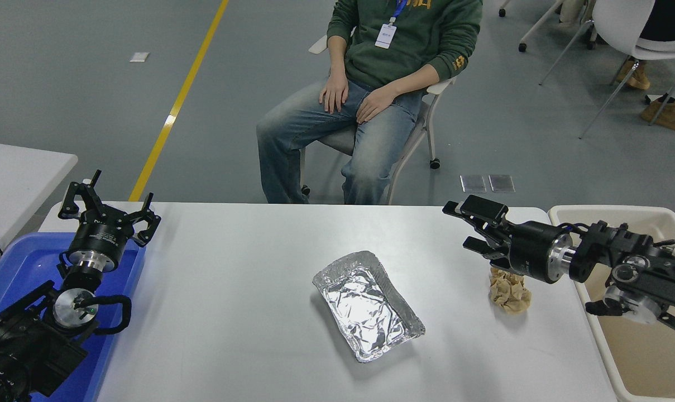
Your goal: Clean the table surface
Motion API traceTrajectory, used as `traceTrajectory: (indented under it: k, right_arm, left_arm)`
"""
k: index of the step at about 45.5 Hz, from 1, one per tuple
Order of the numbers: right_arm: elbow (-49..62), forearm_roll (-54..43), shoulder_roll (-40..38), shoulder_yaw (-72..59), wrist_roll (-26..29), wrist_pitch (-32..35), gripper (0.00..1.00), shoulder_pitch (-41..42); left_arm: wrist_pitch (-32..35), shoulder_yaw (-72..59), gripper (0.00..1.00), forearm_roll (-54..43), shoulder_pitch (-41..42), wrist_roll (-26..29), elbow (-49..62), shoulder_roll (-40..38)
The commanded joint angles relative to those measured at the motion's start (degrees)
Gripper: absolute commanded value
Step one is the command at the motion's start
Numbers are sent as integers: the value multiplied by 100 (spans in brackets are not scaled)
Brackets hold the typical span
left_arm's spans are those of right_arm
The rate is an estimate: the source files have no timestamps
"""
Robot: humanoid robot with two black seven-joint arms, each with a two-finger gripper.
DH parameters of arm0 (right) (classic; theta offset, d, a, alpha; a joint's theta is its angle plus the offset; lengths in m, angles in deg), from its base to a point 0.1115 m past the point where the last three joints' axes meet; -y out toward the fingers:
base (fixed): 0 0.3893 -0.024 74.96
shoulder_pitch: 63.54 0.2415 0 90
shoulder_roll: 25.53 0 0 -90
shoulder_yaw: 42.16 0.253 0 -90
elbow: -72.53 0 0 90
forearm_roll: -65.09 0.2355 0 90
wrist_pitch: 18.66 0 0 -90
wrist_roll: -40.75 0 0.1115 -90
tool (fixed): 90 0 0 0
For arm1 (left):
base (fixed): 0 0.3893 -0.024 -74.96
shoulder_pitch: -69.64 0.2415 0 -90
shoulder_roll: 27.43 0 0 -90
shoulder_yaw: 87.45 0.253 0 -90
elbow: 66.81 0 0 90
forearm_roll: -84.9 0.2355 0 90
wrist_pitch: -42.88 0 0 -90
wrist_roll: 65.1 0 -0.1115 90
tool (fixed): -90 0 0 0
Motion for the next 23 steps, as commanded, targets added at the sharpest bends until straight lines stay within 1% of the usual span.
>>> traceTrajectory:
  k: [1,6,12,16,23]
  right_arm:
    - [-202,-957,24,-790,155,427,100,824]
    - [-176,-1414,480,-1467,155,356,100,1351]
    - [35,-1731,973,-1969,164,233,100,1730]
    - [360,-1942,1307,-2250,164,224,100,1818]
    - [844,-2636,1782,-2505,146,198,100,1730]
  left_arm:
    - [0,0,100,0,0,0,-1,0]
    - [0,0,100,0,0,0,7,0]
    - [0,0,100,0,0,0,-1,0]
    - [0,0,100,0,0,0,-1,0]
    - [0,0,100,0,0,0,-1,0]
